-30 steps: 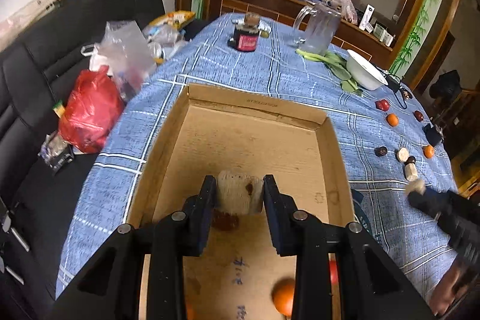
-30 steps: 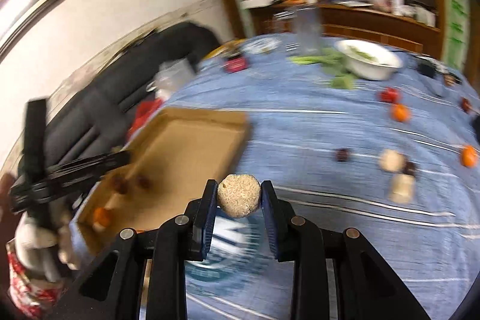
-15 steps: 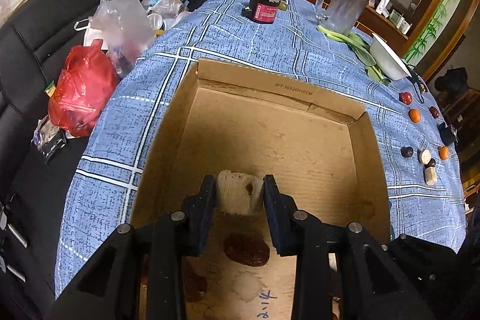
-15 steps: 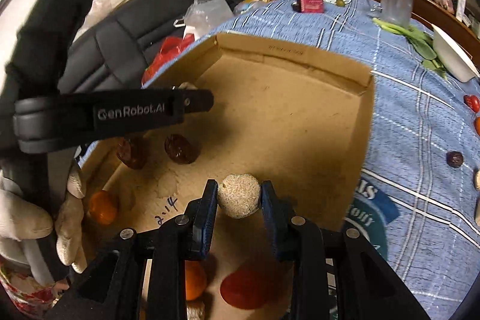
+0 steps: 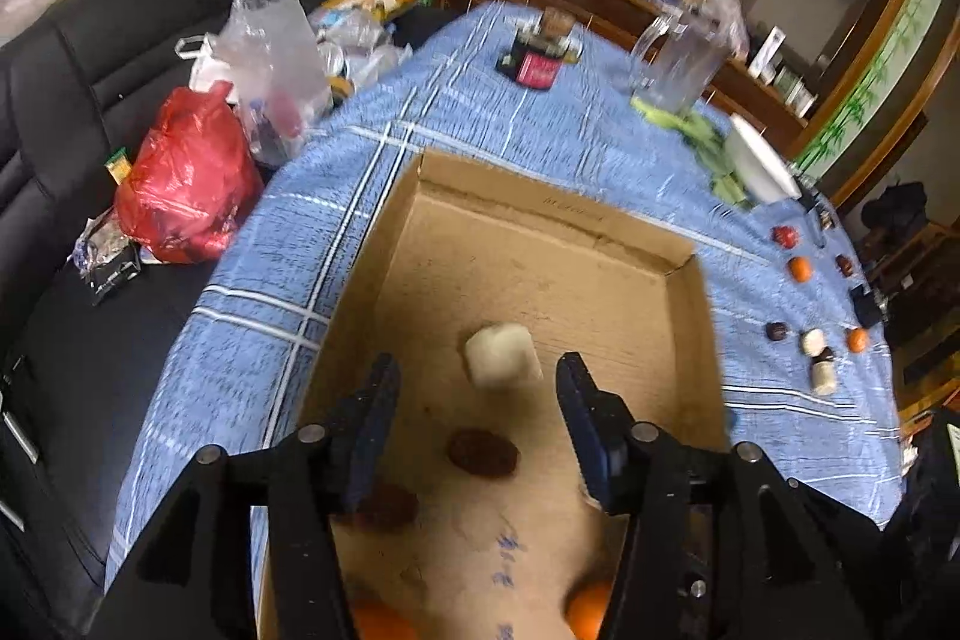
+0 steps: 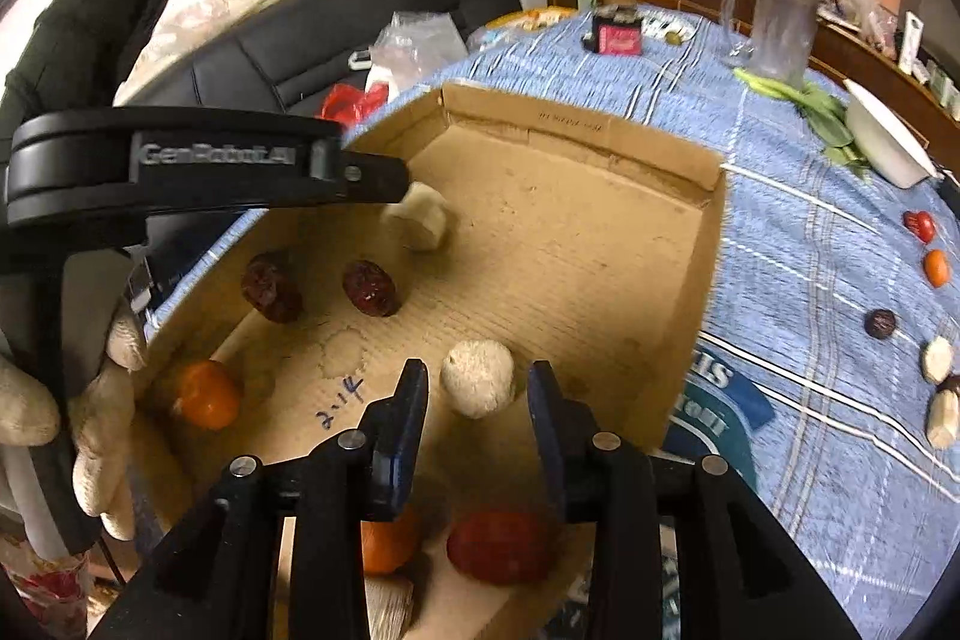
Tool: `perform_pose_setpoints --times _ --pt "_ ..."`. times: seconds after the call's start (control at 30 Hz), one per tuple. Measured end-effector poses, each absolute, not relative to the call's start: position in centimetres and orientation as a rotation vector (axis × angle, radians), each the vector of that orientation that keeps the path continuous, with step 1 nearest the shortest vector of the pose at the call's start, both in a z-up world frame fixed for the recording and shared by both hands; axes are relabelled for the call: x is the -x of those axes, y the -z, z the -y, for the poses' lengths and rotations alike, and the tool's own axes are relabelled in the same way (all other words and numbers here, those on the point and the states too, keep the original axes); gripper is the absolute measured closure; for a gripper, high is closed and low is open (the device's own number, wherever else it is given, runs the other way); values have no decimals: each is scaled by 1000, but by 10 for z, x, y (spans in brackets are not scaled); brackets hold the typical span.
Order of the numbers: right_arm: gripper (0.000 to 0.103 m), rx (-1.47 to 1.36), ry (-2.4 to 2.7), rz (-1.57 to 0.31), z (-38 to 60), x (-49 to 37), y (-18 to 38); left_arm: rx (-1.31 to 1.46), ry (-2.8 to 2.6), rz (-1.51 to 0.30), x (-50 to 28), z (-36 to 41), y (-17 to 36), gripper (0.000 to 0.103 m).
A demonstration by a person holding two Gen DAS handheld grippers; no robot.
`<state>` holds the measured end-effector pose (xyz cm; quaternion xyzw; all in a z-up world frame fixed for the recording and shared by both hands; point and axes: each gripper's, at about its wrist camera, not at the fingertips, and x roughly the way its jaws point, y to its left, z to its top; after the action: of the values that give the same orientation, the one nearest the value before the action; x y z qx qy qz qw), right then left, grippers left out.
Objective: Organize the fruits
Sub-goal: 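Lift both open grippers away from the box toward the remaining fruit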
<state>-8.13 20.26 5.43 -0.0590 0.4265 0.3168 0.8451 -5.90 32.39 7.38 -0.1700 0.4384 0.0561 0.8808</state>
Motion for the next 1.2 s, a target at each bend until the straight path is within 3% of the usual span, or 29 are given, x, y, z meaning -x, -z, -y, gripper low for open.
perform_pose_setpoints --times 0.07,0.2,0.7,1.2 --pt "49 76 -653 -869 -187 91 -61 350 -123 -870 76 -316 -85 39" --pt "47 -29 -561 -827 -142 109 -69 318 -105 -755 115 -289 -106 29" --pt "41 -325 -224 -743 20 181 -85 127 202 -698 168 -121 -130 27" --pt "38 -385 -189 -726 51 195 -75 -74 -2 -606 189 -98 -126 21"
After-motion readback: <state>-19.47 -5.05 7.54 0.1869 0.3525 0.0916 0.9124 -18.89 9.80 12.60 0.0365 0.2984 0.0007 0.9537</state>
